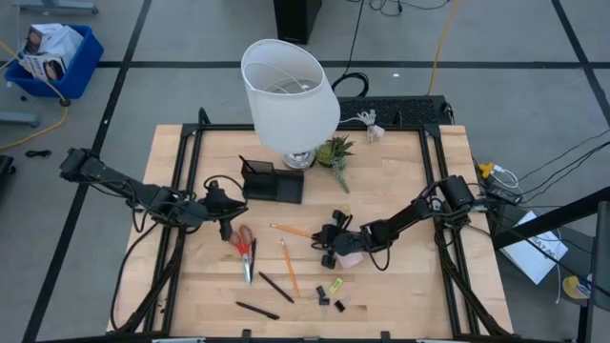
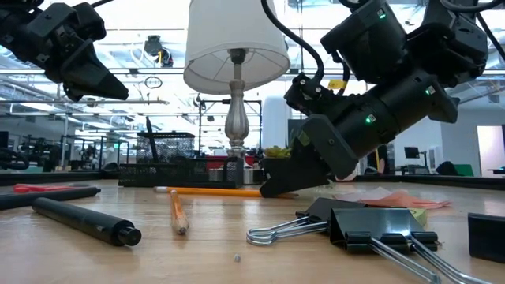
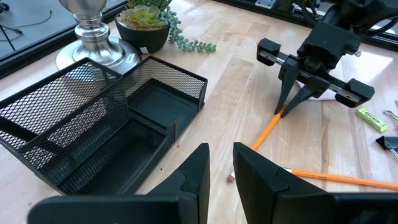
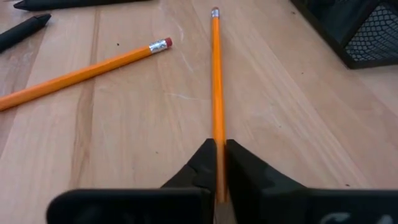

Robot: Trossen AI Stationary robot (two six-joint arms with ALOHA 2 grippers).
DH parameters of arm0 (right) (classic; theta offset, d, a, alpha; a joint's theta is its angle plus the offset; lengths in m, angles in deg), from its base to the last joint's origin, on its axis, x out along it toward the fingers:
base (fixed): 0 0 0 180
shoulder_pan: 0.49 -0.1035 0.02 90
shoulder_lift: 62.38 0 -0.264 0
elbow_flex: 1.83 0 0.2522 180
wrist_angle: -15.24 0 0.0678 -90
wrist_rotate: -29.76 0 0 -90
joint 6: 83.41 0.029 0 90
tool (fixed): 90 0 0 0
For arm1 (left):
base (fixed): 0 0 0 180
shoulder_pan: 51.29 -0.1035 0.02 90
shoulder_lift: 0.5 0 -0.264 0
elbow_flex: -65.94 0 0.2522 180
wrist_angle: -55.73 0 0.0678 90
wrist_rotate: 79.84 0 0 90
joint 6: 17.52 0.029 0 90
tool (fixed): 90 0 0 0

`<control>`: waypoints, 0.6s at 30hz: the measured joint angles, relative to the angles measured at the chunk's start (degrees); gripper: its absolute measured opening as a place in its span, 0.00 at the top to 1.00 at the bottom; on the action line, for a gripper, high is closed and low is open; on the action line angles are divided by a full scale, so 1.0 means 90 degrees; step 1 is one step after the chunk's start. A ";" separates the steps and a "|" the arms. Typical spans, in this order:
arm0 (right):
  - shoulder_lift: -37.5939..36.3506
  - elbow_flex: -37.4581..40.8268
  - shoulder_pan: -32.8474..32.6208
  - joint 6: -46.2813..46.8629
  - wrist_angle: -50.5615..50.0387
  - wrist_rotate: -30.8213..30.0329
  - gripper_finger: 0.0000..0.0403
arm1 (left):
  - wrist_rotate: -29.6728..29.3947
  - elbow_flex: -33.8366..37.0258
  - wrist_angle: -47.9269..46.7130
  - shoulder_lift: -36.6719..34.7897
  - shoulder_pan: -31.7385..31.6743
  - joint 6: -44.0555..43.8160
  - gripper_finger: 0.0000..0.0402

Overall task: Pick and place office supplies into organizer
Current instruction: Put the orange pencil into the black desk organizer

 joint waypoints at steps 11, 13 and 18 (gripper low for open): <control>0.0028 0.0019 -0.0006 -0.0452 0.0794 0.0155 0.98 | -0.0002 0.0000 0.0036 0.0000 -0.0001 0.0052 0.81; 0.0028 0.0019 -0.0002 -0.0461 0.0803 0.0123 0.97 | -0.0012 0.0000 0.0039 0.0001 0.0001 0.0066 0.81; 0.0027 0.0018 -0.0005 -0.0482 0.0879 0.0093 0.96 | -0.0058 0.0000 0.0041 0.0000 0.0002 0.0063 0.81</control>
